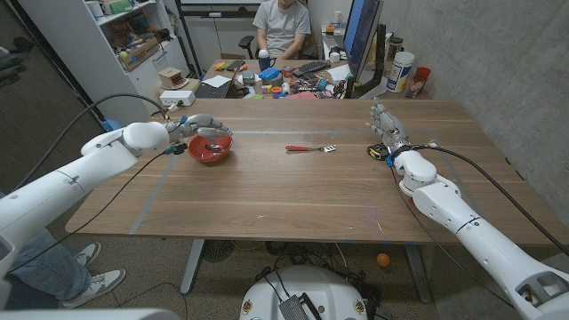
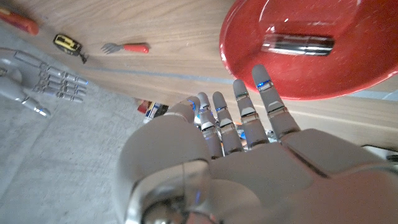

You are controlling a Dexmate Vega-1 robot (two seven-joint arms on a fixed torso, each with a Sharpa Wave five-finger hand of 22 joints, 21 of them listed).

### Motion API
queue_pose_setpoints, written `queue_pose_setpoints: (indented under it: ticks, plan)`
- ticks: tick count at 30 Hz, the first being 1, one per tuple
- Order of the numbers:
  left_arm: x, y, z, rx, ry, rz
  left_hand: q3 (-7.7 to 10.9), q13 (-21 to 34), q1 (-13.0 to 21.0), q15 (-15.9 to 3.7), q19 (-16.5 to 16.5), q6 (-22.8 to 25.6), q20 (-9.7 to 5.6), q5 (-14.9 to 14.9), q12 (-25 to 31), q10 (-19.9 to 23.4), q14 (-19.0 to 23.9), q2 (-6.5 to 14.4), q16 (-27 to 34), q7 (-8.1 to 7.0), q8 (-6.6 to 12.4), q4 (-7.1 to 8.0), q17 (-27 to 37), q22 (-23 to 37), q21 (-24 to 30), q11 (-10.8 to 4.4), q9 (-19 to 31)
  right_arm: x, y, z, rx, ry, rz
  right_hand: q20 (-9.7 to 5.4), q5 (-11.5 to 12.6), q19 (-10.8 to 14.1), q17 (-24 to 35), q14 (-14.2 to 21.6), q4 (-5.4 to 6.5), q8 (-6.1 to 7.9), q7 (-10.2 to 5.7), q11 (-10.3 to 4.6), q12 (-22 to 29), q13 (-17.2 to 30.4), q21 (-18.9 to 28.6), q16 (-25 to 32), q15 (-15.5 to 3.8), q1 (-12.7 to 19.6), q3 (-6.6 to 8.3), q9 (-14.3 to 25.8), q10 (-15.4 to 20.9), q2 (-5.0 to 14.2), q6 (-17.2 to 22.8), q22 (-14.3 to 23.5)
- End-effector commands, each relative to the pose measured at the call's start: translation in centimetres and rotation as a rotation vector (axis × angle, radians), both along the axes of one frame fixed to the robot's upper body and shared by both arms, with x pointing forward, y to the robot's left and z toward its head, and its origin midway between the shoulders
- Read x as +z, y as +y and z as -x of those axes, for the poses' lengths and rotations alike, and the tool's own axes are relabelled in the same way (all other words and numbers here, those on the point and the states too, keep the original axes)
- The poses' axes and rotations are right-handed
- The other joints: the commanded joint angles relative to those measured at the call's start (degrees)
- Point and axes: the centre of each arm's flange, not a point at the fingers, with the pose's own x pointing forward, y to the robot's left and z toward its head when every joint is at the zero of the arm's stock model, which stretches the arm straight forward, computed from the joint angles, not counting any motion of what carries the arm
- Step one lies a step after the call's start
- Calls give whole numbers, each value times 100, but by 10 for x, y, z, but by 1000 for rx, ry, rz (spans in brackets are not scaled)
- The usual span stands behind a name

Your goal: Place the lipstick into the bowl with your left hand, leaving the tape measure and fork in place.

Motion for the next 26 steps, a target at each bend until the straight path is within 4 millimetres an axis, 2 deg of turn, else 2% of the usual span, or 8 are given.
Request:
queue_pose_setpoints:
  ticks: [1,3,7,12,18,26]
  plan:
    - [18,0,72,-349,-328,480,-25,-36,-147,-6,55,-14,-64,-56,9,35,10,-54,11,4,-80,63,-30,21,-15,-15,-12,-1,25,37,-25,-147,3,-5,25,82,-8,83,1,24,1,3,5,20,-17,41,-16,-10,0,24,87,26,80,31]
    - [11,4,81,-426,-357,582,-94,-103,-357,-10,-9,-157,-111,-109,-75,-115,-145,-125,-62,-25,-193,126,-80,20,-82,36,-34,-1,33,51,-45,-190,20,-10,26,97,-11,142,-3,55,-32,-23,32,21,-34,61,-42,-9,-1,25,168,35,172,33]
    - [-6,16,93,-480,-406,711,-255,-226,-748,51,-194,-472,-88,-221,-198,-385,-363,-277,-134,66,-413,226,-160,16,-245,119,-86,1,48,73,-59,-279,25,-16,27,8,-21,122,-18,77,-63,-20,51,21,-104,44,-110,3,-2,25,245,39,264,36]
    - [-22,32,93,-473,-402,792,-378,-347,-1085,126,-485,-708,7,-341,-254,-616,-658,-345,-192,92,-556,317,-227,16,-458,173,-138,9,59,92,-75,-345,44,-19,28,-4,-27,111,-26,82,-75,-38,55,22,-127,34,-109,10,-1,25,272,44,299,38]
    - [-36,40,83,-480,-341,847,-437,-441,-1283,168,-712,-797,29,-430,-260,-743,-977,-375,-246,102,-595,349,-287,17,-632,224,-181,12,63,99,-79,-353,44,-18,28,-7,-30,110,-28,76,-78,-38,56,22,-141,32,-112,6,-6,26,286,42,299,39]
    - [-47,34,73,-479,-258,792,-440,-481,-1347,198,-829,-736,30,-458,-244,-747,-1030,-358,-230,99,-571,357,-312,19,-713,244,-197,1,67,94,-74,-315,46,-17,30,4,-33,117,-28,69,-76,-40,55,24,-160,31,-100,-2,-11,27,303,49,306,40]
